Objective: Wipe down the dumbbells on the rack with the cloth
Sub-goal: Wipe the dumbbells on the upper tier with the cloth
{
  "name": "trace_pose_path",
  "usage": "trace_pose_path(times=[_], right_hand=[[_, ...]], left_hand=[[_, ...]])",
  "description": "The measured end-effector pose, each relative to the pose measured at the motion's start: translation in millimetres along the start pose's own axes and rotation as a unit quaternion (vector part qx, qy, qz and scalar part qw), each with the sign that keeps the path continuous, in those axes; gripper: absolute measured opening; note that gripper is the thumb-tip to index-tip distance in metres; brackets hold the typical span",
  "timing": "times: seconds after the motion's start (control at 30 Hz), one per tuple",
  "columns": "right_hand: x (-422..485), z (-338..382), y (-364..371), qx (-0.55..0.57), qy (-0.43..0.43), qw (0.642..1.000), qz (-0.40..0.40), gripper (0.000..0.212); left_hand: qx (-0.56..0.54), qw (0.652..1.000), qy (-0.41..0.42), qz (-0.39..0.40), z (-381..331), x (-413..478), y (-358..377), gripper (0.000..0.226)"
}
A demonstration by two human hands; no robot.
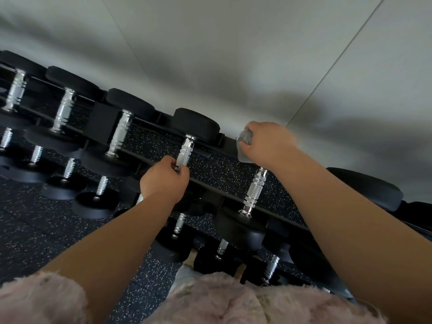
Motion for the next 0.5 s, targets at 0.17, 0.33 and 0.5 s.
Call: trace_pose_path(times=[0.17,0.33,0.5], right_hand=[[7.9,-7.0,-7.0,0.011,-0.027,0.997,0.074,0.037],[-32.1,-50.7,-38.5,0.152,0.006,0.986,0.062,0.033],[-13.9,-41.6,-36.9,0.134,-0.001,0.987,0.088,0.029]], left_hand=[[0.000,1.000,-0.002,0.000,-0.6,-0.2,-1.8,0.022],[-0.001,1.000,-0.001,-0.002,-0.9,0.1,-0.6,0.023],[0.015,1.000,-0.004,-0.001,1.3,1.5,0.0,0.023]])
Point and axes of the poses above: each hand's wrist, its own x-axis towards the middle knuckle, its own y-axis out of the palm, z = x × y, the point moved 1 cm from there along x, towards the middle knuckle, and after that the axes turned 15 degrees about x, right-handed, at the moved point
